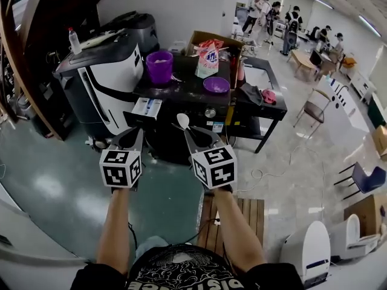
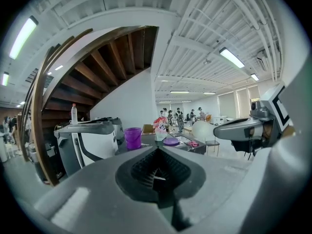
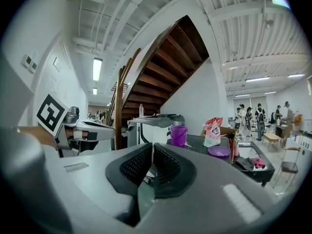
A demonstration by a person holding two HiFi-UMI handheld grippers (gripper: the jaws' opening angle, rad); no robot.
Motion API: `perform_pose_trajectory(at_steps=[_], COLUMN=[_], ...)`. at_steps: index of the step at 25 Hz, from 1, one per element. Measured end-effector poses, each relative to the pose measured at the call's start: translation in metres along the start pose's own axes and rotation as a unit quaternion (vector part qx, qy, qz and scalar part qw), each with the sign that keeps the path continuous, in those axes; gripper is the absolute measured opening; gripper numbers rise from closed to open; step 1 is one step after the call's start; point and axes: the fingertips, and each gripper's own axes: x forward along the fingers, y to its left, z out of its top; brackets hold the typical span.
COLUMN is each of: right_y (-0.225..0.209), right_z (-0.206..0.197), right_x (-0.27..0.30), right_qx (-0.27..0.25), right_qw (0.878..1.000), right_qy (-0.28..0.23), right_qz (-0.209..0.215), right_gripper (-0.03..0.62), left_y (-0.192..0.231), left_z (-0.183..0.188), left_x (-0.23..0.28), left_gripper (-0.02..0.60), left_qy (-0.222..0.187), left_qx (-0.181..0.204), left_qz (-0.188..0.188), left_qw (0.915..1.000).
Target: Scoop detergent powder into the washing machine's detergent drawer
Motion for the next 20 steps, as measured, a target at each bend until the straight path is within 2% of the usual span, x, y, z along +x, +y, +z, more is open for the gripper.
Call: perform_pose_trajectory(at_steps=[5, 20], right_y=[-0.009, -0.041], right_z=[-0.001, 0.018], right_x=[0.016, 0.115], right_qx=[0.006, 0.015], right_qw=[1.0, 0.998], right_qy=[0.002, 0.013], right_qz=[-0.008, -0.059], right_gripper=[0.037, 0.037], left_y=[0.005, 0.071], left_z=[0.003, 0.021], left_x=[0.019, 0.121], left_gripper=[0.002, 0.002], left_qy=[-0.003, -0.013], left_qx=[0.004, -0.007], left_qz=[-0.015, -0.073], left_qw=[0.9999, 0.9972])
